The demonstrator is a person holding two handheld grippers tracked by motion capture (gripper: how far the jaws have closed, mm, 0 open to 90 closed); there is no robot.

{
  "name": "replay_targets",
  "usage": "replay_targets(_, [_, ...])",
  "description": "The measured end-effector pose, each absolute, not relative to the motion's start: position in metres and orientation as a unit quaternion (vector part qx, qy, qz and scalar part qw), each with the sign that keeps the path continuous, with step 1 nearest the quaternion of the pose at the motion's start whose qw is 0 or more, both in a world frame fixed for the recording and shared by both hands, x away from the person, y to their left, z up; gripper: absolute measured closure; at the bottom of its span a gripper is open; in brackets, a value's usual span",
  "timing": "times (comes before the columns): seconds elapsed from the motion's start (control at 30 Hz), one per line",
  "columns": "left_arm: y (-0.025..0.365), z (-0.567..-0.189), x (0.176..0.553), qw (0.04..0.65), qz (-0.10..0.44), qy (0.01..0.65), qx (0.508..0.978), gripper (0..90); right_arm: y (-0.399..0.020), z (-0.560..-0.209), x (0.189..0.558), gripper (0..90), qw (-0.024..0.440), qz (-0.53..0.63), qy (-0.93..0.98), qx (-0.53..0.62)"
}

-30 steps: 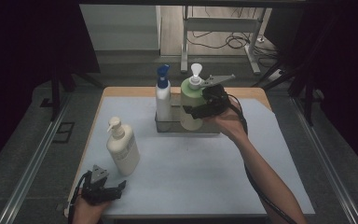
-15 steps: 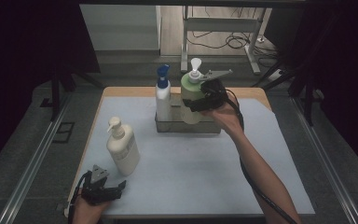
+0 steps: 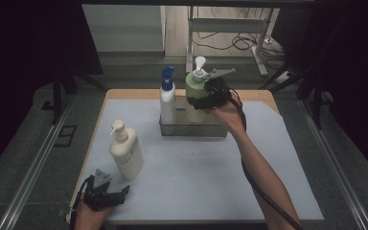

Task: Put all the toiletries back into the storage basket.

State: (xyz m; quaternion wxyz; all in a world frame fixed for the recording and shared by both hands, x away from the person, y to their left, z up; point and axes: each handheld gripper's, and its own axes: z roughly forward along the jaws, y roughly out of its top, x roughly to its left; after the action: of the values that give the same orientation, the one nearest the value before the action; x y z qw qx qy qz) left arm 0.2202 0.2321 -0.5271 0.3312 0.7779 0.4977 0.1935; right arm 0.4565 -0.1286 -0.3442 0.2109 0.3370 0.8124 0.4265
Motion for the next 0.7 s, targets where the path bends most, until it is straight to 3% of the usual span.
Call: replay_targets(0.7, [0.232,-0.527,0.220,0.331,0.194,0.498,0.778,12.4,-0.122,-0.367,0.472,13.2,0.201,0.412,0.820,0.343])
